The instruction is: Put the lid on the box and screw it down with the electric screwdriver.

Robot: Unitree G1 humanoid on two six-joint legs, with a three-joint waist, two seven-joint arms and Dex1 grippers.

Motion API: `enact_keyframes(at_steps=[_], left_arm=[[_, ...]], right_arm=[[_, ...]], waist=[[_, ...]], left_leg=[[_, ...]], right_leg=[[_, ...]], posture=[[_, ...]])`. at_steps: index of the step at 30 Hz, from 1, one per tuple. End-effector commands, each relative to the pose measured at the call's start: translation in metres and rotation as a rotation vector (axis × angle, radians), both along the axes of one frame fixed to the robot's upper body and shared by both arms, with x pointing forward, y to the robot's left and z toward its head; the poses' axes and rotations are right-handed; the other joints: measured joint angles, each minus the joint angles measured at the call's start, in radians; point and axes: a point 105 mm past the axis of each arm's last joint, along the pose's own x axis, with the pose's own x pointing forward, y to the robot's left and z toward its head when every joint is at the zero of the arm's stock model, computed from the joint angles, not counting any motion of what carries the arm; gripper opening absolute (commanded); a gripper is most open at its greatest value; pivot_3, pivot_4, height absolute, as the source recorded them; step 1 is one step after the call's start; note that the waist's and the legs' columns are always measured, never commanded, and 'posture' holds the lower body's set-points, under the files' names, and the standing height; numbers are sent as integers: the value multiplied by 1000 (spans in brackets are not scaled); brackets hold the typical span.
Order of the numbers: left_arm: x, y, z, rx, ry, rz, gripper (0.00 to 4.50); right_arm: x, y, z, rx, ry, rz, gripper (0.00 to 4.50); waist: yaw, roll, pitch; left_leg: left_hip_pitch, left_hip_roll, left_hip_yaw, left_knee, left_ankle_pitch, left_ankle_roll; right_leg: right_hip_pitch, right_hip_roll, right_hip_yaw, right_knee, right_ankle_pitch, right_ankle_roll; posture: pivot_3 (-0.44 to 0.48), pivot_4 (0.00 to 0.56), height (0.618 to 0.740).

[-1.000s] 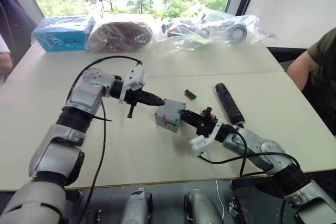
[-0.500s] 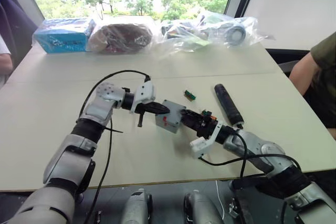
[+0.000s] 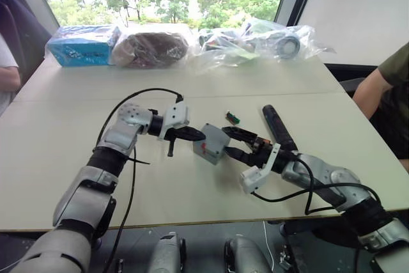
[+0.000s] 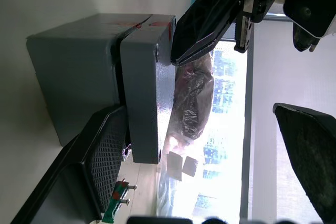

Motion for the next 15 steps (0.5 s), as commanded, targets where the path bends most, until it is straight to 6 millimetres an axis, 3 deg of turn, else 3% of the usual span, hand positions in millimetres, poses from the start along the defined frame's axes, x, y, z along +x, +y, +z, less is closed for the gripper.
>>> enact_keyframes(at_steps=[1,8,13,14,15], left_arm=[[-4,11,-42,127,92,50,0],[-5,11,-42,121,113,55,0],[-8,6,-17,7,104,41,0],[-8,6,-9,-24,94,43,0],[-8,6,-3,-46,85,47,0]], right_arm=[[-1,-12,1,-29,12,5,4492],[-5,-9,9,35,58,36,4492],[-8,-6,9,145,264,-4,4492],[-7,-8,8,171,321,-37,4033],[-6,-10,8,196,361,-66,3905]], waist=[[-2,0,0],[-5,2,-1],[-6,2,-1],[-6,2,-1],[-6,2,-1]], left_leg=[[0,0,0,0,0,0],[0,0,0,0,0,0],[0,1,0,0,0,0],[0,2,0,-1,0,0],[0,2,0,-1,0,1]], right_leg=[[0,0,0,-1,0,0],[1,1,0,-3,0,0],[2,1,0,-4,0,0],[2,1,0,-4,0,0],[1,1,0,-4,0,0]], posture=[[0,150,740],[0,150,740],[0,150,740],[0,150,740],[0,150,740]])
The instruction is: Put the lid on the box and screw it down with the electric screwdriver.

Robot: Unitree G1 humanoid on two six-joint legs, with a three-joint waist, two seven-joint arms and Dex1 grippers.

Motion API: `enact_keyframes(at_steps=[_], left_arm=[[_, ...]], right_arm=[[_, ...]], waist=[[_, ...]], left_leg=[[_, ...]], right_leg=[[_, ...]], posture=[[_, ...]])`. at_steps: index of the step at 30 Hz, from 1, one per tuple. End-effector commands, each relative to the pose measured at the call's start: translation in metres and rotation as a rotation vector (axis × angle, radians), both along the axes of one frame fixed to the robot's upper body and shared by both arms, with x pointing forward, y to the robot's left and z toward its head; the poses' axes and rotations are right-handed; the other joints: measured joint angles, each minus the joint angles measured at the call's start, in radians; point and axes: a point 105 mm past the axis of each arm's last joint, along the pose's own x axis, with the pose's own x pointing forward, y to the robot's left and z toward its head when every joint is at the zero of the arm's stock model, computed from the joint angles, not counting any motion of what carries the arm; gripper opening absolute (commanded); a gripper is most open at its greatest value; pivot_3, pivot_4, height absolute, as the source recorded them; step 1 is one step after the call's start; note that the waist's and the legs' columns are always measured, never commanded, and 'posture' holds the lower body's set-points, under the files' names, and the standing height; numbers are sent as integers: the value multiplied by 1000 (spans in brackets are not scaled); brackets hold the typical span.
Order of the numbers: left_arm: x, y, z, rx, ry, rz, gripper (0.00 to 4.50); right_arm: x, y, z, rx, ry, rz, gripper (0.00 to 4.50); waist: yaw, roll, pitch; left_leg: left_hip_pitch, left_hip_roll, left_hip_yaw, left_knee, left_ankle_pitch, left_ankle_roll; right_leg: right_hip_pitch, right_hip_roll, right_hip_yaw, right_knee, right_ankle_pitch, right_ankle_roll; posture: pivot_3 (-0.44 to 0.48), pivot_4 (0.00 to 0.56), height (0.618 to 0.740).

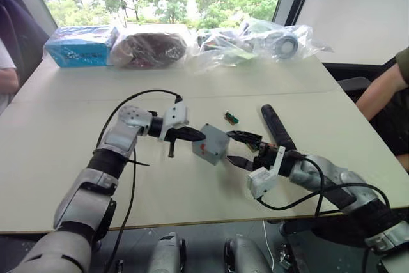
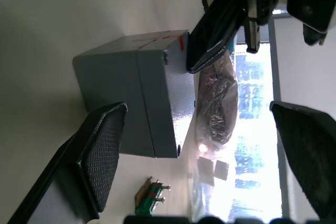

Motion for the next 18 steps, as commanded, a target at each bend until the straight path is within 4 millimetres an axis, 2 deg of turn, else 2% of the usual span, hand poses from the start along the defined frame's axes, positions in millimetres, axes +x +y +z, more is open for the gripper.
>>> enact_keyframes(at_steps=[1,5,10,11,18], left_arm=[[-6,6,3,-26,37,19,0],[2,14,20,-87,14,106,0],[14,34,19,-79,-34,243,0],[15,35,17,-84,-31,258,0],[13,31,-17,-47,2,295,0]], right_arm=[[2,-4,16,112,116,-76,3584],[2,-5,16,163,238,-144,2175],[9,-12,-1,182,441,-263,206],[9,-13,-4,171,465,-276,6],[18,-6,-22,107,497,-337,6]], waist=[[0,0,0],[0,0,1],[0,0,1],[0,0,1],[3,0,2]], left_leg=[[-1,0,-1,0,0,0],[-2,2,-2,0,0,1],[-3,1,-2,0,0,1],[-3,2,-2,0,0,1],[-4,1,-1,0,0,1]], right_leg=[[-1,0,0,0,0,0],[-3,0,0,0,0,0],[-4,1,0,0,0,0],[-4,1,0,0,0,0],[-5,0,0,0,0,0]], posture=[[0,150,740],[0,150,740],[0,150,740],[0,150,740],[0,150,740]])
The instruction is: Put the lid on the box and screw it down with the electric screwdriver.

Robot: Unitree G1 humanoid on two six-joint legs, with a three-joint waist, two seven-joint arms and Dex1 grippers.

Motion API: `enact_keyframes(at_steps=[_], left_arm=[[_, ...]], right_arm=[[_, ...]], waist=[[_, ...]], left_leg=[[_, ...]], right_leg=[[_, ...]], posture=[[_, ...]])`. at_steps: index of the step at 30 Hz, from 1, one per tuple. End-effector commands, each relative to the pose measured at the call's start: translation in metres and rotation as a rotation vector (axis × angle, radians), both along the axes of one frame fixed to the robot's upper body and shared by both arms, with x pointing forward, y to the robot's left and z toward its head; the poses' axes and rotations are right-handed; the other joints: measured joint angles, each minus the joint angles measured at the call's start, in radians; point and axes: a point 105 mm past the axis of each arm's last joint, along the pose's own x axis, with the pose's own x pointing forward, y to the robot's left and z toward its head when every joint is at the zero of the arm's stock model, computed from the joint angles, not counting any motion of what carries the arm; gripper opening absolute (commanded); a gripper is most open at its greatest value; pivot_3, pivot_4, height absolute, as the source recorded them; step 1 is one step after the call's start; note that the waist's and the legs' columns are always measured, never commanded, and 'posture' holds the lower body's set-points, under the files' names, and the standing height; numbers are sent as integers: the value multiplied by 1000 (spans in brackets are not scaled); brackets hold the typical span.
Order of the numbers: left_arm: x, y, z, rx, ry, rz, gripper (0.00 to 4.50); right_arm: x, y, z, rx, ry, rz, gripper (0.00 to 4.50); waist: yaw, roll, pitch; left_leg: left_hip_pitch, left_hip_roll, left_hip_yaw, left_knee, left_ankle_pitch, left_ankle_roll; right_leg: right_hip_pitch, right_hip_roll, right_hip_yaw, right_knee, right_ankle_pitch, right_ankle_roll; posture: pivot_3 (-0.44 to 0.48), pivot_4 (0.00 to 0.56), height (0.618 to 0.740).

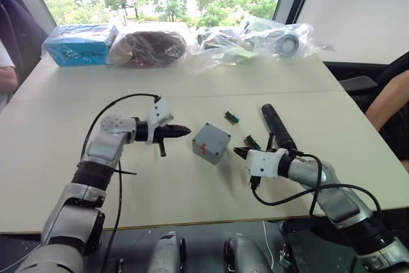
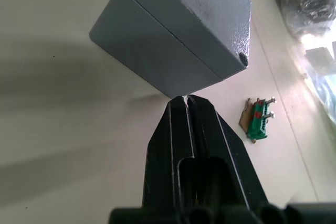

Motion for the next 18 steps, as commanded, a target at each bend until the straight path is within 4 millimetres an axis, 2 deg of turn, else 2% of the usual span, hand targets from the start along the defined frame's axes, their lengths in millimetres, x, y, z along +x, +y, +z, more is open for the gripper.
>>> enact_keyframes(at_steps=[1,8,12,18], left_arm=[[3,-4,-8,13,-31,20,0],[-6,-15,-17,-2,17,-21,0],[-29,-12,-21,8,106,-117,0],[-37,-2,-22,31,124,-115,0]], right_arm=[[6,7,2,-29,-25,-1,6],[9,27,5,-4,-11,39,6],[5,41,4,0,10,109,6],[2,52,2,-15,43,179,6]], waist=[[0,0,0],[-2,0,0],[-8,0,0],[-7,0,0]], left_leg=[[0,0,0,0,0,0],[-1,0,1,0,0,0],[-1,0,1,-1,0,0],[-1,1,0,-1,0,0]], right_leg=[[0,0,0,0,0,0],[-1,0,0,0,0,1],[-1,0,0,0,0,1],[-2,0,0,0,0,0]], posture=[[0,150,740],[0,150,740],[0,150,740],[0,150,740]])
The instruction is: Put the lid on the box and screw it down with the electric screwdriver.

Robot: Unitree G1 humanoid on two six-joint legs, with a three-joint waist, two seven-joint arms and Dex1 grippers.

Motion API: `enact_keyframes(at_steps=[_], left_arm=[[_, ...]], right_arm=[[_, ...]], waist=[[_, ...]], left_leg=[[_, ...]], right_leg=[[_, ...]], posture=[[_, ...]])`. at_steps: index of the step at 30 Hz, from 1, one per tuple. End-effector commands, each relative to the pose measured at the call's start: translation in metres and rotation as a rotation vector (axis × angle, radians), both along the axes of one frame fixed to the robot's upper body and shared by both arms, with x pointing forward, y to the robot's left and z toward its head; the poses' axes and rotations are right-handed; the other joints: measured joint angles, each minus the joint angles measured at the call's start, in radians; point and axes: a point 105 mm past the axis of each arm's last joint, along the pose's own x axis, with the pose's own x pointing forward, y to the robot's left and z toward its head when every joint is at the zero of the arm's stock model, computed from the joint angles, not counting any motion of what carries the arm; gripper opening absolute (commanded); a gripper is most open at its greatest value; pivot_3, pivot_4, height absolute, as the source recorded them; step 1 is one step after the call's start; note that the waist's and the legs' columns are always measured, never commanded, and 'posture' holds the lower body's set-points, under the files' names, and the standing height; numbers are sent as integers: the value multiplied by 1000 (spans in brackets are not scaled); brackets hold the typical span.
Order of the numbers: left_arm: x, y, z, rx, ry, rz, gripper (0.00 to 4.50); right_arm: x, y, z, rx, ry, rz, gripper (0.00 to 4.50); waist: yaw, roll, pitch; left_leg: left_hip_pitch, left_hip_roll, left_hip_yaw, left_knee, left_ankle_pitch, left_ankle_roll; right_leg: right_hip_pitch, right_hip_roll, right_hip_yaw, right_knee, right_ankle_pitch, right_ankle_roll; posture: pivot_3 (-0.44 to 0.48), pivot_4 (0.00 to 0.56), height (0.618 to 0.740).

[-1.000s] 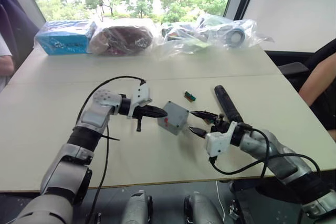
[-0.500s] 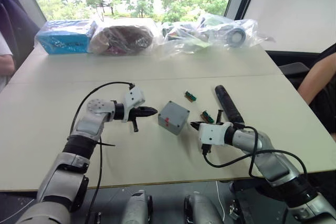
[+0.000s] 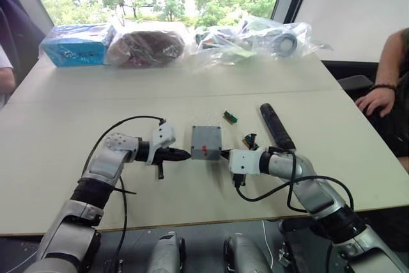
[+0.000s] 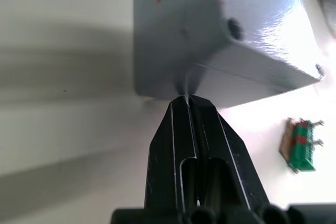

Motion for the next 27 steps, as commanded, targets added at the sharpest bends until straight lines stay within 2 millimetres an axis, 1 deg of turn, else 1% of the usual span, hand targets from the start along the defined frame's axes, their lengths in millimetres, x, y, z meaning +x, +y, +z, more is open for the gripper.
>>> enact_keyframes(at_steps=[1,6,10,14,16,19,22,24,27], left_arm=[[-3,-4,13,-26,-36,-27,0],[-3,0,15,-23,-36,-19,0],[-13,1,14,-8,-19,-48,0],[-14,6,12,25,-27,-41,0],[-16,9,13,40,-32,-42,0],[-21,18,18,60,-36,-47,0],[-31,28,31,61,-31,-57,0],[-39,35,41,64,-34,-66,0],[-43,39,64,26,-65,-69,0]], right_arm=[[-6,20,11,23,-26,110,6],[-8,23,9,9,-11,143,6],[-9,23,7,4,-7,150,6],[-8,19,5,-23,-13,142,6],[-5,15,7,-15,-15,115,6],[-1,2,14,-18,-22,64,6],[-2,-16,21,-5,-11,-1,6],[-7,-27,28,29,12,-49,6],[-14,-43,41,120,52,-137,6]], waist=[[0,0,0],[-1,0,0],[-2,0,0],[-2,0,0],[-2,0,0],[-2,1,1],[2,2,2],[4,1,3],[7,2,3]], left_leg=[[0,0,0,0,0,0],[0,0,0,0,0,0],[0,0,0,0,0,0],[0,1,0,-1,0,0],[0,1,0,-1,0,0],[0,1,0,-1,0,0],[0,2,0,-1,0,0],[0,2,0,-1,0,0],[-1,2,-1,-1,0,0]], right_leg=[[0,0,0,0,0,0],[0,0,0,0,0,0],[0,0,0,0,0,0],[-1,0,0,0,0,0],[-1,0,0,0,0,0],[-1,0,0,0,0,0],[-1,-1,0,0,0,0],[-1,-1,0,0,0,-1],[-1,-2,0,-1,-1,-1]], posture=[[0,150,740],[0,150,740],[0,150,740],[0,150,740],[0,150,740],[0,150,740],[0,150,740],[0,150,740],[0,150,740]])
